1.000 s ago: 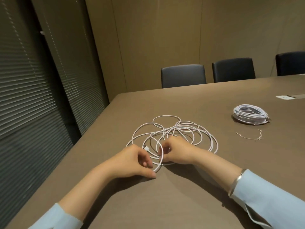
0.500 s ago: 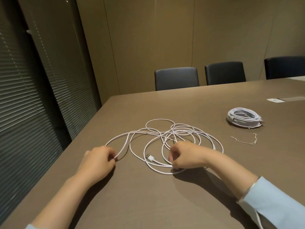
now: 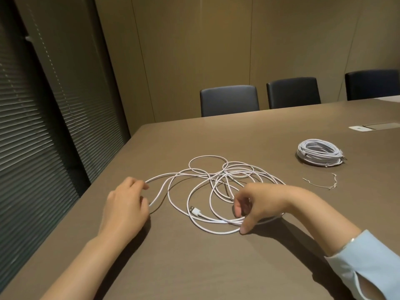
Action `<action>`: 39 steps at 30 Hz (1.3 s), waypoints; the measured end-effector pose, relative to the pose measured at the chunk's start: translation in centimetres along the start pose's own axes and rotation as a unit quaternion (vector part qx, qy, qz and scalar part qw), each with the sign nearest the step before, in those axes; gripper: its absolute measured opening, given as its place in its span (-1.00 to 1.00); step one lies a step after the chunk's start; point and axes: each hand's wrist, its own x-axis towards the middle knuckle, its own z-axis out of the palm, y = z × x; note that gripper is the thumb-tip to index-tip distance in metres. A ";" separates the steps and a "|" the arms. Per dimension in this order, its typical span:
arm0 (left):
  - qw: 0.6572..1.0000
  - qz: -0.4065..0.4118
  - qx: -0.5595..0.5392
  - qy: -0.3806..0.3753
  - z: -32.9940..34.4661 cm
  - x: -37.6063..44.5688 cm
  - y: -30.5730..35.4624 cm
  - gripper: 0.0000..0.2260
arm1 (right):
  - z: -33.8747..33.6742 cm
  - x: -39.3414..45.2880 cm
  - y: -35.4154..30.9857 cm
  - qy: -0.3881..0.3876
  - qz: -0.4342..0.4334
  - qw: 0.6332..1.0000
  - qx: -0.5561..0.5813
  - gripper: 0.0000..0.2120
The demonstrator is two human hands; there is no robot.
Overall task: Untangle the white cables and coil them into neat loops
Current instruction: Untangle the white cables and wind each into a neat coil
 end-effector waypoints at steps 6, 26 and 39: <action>0.962 0.190 -0.153 -0.124 1.2 -2.6 7.3 -0.63 | 0.3 0.7 0.0 0.051 -0.073 0.990 0.112 -0.95; 0.987 0.158 0.006 0.032 1.4 -1.0 3.9 -0.92 | 1.5 0.2 -1.1 0.172 -0.076 0.982 -0.025 -0.84; 0.993 0.079 0.085 -0.027 2.0 -1.6 3.1 -0.91 | 1.1 0.7 2.5 0.159 -0.007 0.987 -0.026 -0.88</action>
